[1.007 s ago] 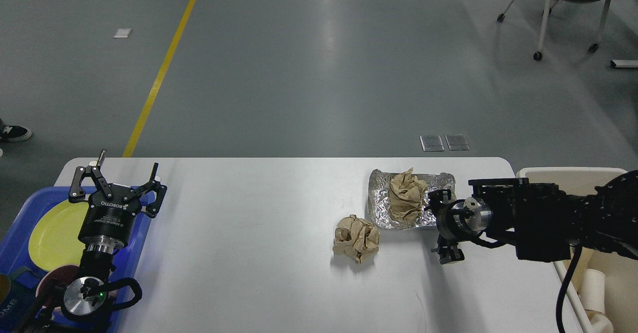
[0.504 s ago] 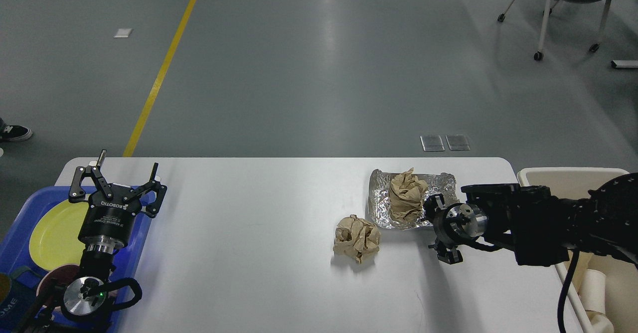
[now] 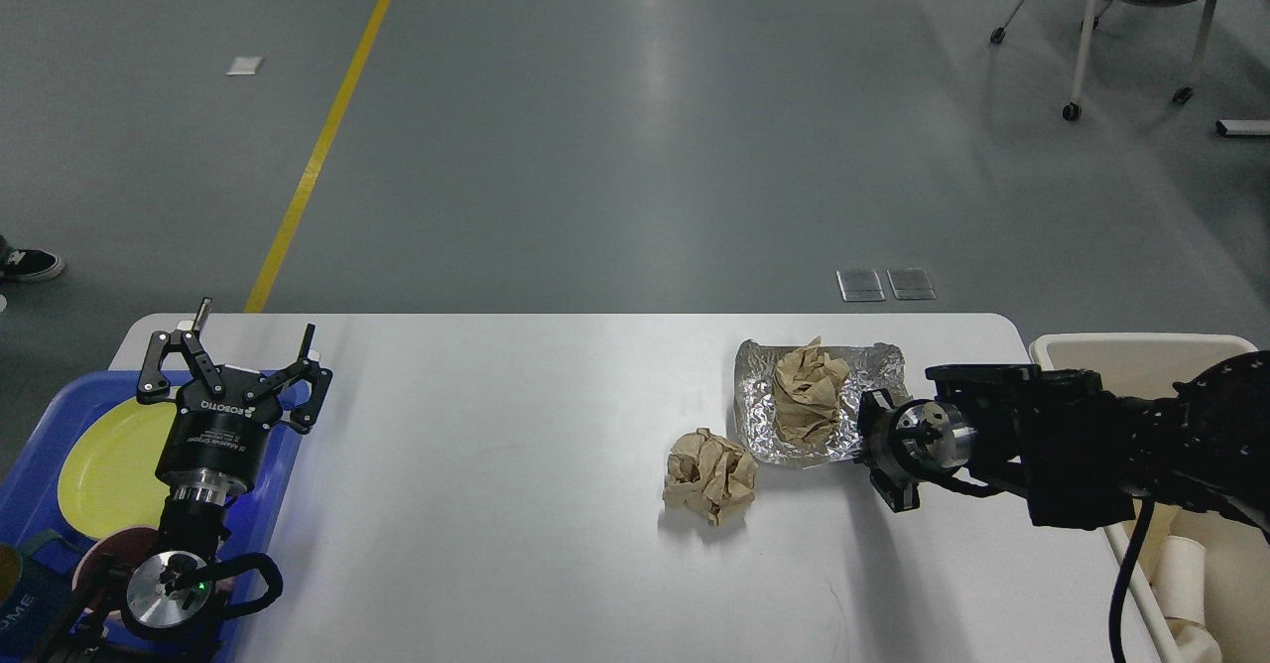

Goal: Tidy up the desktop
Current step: 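Grasp the foil sheet edge with the right gripper, then drag the foil with paper toward the bin and drop it in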

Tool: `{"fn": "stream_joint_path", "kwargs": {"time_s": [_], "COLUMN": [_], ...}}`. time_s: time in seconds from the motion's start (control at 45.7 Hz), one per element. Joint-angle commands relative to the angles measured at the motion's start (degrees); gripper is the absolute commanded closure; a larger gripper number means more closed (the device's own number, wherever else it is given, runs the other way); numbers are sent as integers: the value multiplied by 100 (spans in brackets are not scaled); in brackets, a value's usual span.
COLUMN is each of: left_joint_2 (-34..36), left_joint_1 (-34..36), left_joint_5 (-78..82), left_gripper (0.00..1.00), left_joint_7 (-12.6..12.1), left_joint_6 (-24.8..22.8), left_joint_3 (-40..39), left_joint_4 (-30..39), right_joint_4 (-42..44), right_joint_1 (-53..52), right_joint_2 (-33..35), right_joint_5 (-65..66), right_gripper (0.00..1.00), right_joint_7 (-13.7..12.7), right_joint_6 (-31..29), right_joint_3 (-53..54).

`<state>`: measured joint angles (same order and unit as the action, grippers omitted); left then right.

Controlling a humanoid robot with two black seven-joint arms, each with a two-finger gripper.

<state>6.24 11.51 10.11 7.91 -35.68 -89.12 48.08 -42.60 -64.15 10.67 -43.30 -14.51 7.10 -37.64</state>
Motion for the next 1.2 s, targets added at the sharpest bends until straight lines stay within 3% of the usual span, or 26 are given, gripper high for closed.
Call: {"fn": "stream_joint_path", "kwargs": {"time_s": [0.0,0.372,0.657,0.92,1.182], "left_joint_2": [0,0,0,0,0], "left_joint_1": [0,0,0,0,0], "left_joint_5": [-9,0,0,0,0], "left_gripper": [4,4,4,4,4], "left_joint_7": [0,0,0,0,0], "left_joint_6": [0,0,0,0,0], "left_joint_3": [0,0,0,0,0], "left_joint_4": [0,0,0,0,0], "right_joint_4": [15,-802,-1856,-3243,-4923], "right_joint_1": [-19,-800,-2083,-3848,-6065], "right_joint_2": [40,743,1850,2527,2800], "right_joint_5": [-3,32,111,717,981], "right_gripper": [100,100,100,100,100], "right_joint_7": [-8,-140,-131,-114,-61], "right_joint_6": [-42,-718,-1825,-2801,-2995], "right_joint_3": [12,-532,-1209,-2087,-3302]}}
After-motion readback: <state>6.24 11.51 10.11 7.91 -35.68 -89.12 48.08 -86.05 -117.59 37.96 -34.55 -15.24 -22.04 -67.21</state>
